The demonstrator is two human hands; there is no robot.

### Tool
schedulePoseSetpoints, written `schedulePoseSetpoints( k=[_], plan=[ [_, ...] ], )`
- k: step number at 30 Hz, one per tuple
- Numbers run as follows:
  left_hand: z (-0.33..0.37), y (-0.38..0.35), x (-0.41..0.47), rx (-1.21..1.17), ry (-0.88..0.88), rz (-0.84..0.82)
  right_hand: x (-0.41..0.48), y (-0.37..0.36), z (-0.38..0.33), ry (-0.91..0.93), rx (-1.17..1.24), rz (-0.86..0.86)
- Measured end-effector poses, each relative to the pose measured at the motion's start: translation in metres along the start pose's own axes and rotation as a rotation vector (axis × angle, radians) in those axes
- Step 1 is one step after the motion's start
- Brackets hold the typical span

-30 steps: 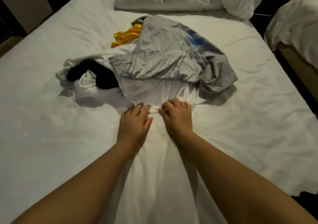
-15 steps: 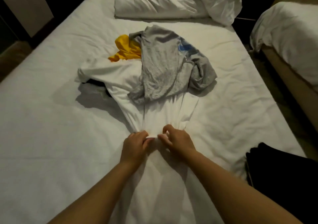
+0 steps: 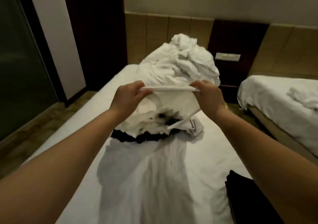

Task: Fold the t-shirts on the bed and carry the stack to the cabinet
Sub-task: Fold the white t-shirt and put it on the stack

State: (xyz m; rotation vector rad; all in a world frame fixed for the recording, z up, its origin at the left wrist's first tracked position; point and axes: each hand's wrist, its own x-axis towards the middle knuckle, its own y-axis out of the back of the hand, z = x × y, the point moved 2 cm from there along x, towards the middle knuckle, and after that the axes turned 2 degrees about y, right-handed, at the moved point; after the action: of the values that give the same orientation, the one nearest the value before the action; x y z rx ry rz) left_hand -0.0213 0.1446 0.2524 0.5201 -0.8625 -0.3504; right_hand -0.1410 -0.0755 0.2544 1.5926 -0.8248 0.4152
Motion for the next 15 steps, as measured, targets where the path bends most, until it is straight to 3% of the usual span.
schedulePoseSetpoints(
  k=[6, 11, 15],
  plan=[
    [0.055, 0.054, 0.002, 0.008, 0.013, -0.088, -0.003, 0.072, -0.031, -0.01, 0.123, 0.111],
    [0.083, 0.066, -0.022, 0.085, 0.063, -0.269, -0.027, 0.097, -0.043, -0.131, 0.214, 0.076],
    [0.107, 0.091, -0.039, -0.001, 0.058, -0.199, -0.044, 0.124, -0.054, -0.244, 0.493, 0.083]
  ],
)
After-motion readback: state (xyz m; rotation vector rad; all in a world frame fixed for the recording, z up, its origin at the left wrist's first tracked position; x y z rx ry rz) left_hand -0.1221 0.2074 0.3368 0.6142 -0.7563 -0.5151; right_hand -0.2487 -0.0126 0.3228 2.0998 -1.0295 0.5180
